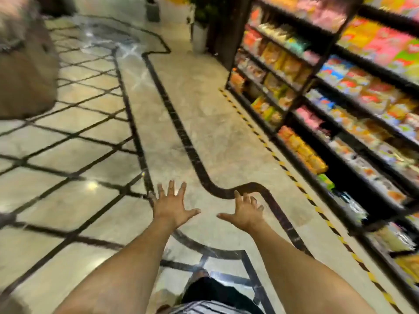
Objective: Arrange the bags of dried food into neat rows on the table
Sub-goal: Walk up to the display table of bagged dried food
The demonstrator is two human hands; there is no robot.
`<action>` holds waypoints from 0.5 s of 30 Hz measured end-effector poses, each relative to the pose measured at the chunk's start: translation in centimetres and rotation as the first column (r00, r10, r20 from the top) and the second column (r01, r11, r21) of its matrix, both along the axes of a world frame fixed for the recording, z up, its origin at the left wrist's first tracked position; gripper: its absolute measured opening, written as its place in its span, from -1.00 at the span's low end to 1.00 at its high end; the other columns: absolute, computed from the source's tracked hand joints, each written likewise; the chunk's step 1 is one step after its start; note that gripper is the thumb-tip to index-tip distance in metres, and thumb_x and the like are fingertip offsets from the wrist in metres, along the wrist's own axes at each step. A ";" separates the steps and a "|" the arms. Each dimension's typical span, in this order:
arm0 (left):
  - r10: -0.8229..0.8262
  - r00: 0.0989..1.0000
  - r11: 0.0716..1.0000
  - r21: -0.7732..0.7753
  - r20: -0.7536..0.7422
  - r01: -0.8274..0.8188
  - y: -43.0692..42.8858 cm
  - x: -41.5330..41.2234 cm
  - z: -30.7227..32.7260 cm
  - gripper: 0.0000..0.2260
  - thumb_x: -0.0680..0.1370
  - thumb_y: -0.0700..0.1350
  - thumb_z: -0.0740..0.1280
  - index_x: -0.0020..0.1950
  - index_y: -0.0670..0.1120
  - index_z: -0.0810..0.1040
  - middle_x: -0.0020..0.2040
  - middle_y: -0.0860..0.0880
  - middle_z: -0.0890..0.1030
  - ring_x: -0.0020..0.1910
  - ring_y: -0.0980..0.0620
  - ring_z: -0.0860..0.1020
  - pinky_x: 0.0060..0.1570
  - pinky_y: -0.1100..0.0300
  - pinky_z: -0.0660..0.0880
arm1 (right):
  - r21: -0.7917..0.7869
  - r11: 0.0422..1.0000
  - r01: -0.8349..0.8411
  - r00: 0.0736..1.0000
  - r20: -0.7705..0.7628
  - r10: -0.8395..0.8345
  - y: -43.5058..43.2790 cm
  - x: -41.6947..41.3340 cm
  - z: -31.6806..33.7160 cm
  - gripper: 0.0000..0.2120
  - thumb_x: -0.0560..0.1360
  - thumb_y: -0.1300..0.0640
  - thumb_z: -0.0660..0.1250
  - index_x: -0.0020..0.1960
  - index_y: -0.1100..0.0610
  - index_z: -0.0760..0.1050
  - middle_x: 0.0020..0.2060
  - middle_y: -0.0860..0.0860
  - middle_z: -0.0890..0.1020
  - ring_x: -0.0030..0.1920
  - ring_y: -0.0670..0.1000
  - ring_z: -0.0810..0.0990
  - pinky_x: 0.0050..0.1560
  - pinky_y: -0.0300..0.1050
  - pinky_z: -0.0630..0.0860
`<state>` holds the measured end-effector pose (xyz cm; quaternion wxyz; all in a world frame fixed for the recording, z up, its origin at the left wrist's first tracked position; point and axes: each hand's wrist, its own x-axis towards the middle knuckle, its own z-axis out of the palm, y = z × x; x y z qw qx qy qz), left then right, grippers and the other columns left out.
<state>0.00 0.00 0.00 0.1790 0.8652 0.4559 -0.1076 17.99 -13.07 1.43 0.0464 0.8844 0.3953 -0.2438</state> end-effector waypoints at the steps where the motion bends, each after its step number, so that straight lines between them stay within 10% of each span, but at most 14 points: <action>1: 0.047 0.999 0.998 -0.028 -0.026 -0.047 0.4 -0.5 -0.8 -0.08 0.36 0.53 0.09 0.57 0.13 -0.17 0.59 -0.07 -0.16 0.54 -0.27 -0.12 0.41 -0.34 -0.10 | -0.027 0.998 -0.055 0.999 -0.002 0.055 1.1 0.0 -0.6 -0.01 0.35 -0.48 0.18 0.54 0.00 -0.14 0.54 0.12 -0.03 0.51 0.26 -0.02 0.40 0.36 -0.02; 15: 0.672 0.681 0.654 -0.198 -0.291 -0.730 1.3 -5.9 -7.1 -0.11 0.39 0.52 0.05 0.58 0.09 -0.08 0.60 -0.10 -0.05 0.54 -0.23 -0.01 0.43 -0.28 -0.02 | -0.210 0.619 -0.756 0.653 -0.177 0.737 16.8 -4.6 -7.7 -0.12 0.34 -0.43 0.24 0.46 0.08 0.15 0.39 0.15 0.34 0.35 0.22 0.32 0.28 0.20 0.30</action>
